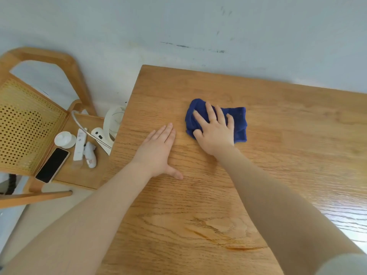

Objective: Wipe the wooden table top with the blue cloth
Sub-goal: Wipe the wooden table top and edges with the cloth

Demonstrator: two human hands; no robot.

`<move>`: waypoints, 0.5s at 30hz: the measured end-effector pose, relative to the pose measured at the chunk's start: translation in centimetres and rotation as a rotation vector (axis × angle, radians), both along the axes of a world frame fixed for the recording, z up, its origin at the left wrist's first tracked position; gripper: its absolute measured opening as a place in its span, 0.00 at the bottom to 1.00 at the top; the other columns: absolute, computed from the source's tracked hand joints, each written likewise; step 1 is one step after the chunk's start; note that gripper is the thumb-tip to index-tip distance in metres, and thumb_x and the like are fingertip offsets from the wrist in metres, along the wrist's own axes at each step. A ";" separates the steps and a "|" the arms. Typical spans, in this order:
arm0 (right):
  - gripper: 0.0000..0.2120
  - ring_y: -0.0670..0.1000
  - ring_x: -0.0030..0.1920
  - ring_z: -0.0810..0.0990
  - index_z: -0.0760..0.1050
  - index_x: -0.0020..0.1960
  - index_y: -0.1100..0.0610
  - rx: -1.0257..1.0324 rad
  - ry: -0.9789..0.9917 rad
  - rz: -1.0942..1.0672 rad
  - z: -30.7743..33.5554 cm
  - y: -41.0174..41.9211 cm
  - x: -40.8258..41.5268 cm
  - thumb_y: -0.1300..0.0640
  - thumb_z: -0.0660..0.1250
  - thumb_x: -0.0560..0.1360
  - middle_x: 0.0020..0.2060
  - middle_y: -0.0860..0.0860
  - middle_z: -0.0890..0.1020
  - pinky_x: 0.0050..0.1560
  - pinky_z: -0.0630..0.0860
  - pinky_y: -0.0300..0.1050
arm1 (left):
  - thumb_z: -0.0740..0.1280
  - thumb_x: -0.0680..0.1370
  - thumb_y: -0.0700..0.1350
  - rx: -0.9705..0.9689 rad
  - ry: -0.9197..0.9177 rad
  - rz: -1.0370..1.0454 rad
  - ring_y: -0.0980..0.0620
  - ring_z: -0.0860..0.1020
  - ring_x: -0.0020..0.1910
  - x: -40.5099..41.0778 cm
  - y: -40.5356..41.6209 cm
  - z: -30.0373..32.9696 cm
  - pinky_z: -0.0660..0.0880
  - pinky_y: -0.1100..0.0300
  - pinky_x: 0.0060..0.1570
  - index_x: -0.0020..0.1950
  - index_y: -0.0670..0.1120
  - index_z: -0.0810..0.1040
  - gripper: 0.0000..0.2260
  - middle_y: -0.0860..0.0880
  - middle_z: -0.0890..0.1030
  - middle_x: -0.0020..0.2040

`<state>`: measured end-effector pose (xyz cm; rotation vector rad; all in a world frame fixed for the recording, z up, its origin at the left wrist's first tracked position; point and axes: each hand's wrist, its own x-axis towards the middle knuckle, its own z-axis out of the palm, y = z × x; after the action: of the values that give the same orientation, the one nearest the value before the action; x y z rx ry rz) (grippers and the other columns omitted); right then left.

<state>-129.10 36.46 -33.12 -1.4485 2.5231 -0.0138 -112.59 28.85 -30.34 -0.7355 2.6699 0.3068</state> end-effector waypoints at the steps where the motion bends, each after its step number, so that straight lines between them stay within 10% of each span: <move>1: 0.25 0.54 0.75 0.41 0.51 0.74 0.41 0.003 -0.011 -0.022 0.0 -0.5 -0.2 0.46 0.48 0.78 0.77 0.50 0.43 0.72 0.40 0.59 | 0.66 0.59 0.73 -0.002 0.000 0.005 0.51 0.40 0.76 0.0 0.0 0.0 0.39 0.55 0.73 0.76 0.43 0.39 0.61 0.46 0.37 0.77; 9: 0.32 0.54 0.76 0.43 0.50 0.75 0.40 0.009 -0.033 0.292 0.3 5.3 3.5 0.42 0.38 0.70 0.77 0.50 0.45 0.71 0.41 0.58 | 0.68 0.60 0.71 0.015 -0.026 0.034 0.52 0.39 0.76 -0.3 0.4 0.6 0.39 0.56 0.73 0.76 0.43 0.38 0.60 0.47 0.36 0.76; 15: 0.25 0.54 0.75 0.40 0.49 0.75 0.41 0.026 -0.040 0.093 0.1 -1.7 -1.6 0.45 0.47 0.78 0.77 0.49 0.42 0.72 0.40 0.59 | 0.67 0.60 0.72 -0.010 -0.078 0.053 0.52 0.35 0.75 -0.2 0.5 0.2 0.34 0.54 0.71 0.76 0.44 0.36 0.60 0.48 0.34 0.76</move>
<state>-130.75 34.71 -33.03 -1.5386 2.4124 0.0058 -112.76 29.35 -30.13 -0.8063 2.5836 0.2724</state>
